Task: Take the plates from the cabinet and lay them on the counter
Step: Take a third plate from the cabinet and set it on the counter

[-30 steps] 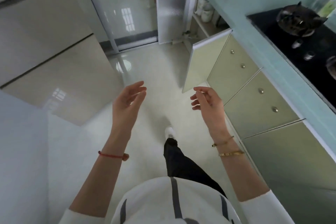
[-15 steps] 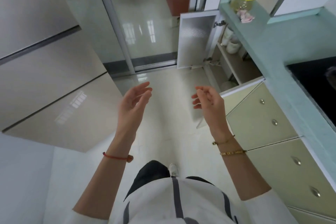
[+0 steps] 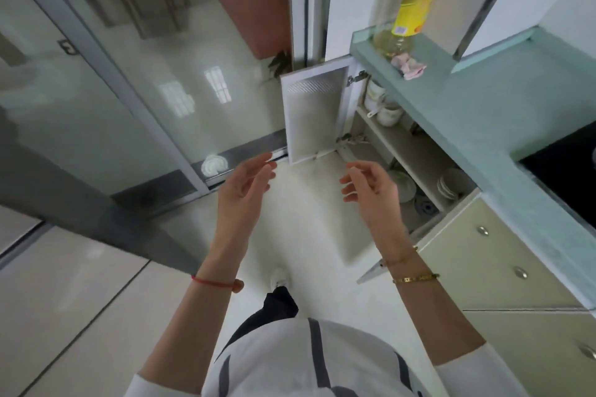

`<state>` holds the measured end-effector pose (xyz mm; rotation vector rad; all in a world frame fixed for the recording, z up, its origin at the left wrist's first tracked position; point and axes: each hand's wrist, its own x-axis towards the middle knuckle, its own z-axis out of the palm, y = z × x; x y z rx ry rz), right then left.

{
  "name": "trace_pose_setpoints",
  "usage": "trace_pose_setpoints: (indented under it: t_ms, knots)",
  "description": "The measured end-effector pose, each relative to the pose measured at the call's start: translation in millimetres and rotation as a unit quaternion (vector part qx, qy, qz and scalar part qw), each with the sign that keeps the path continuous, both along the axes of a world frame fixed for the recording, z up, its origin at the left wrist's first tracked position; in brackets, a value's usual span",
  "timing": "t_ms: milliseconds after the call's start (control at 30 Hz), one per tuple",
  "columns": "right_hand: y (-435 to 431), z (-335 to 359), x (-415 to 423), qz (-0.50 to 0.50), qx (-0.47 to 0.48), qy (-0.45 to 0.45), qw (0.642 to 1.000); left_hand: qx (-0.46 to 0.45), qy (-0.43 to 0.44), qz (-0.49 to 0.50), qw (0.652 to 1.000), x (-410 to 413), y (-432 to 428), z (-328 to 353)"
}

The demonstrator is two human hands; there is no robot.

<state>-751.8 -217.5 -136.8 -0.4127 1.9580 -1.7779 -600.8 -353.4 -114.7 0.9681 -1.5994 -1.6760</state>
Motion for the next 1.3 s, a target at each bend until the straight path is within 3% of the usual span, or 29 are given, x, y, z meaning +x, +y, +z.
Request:
trace_pose_setpoints:
  t_ms: [200,467,1033,1300]
  knots:
    - [-74.9,-0.1,-52.1,-0.100,-0.002,0.001,0.995,0.023,0.015,-0.091,0.995,-97.8,-105.2,18.4]
    - [-124.7,-15.9,-128.3,-0.228,0.022,-0.025,0.973,0.026,-0.022,-0.243,0.969,-225.0,-168.9,5.6]
    - [-147.7,-46.5,-303.7,-0.441,0.037,-0.068,0.894,-0.008,-0.069,-0.470,0.880,-471.4,-220.5,-44.2]
    - [-143.6,-123.2,-341.1,-0.519,0.050,-0.059,0.851,-0.029,-0.061,-0.562,0.824,-542.1,-214.3,-121.6]
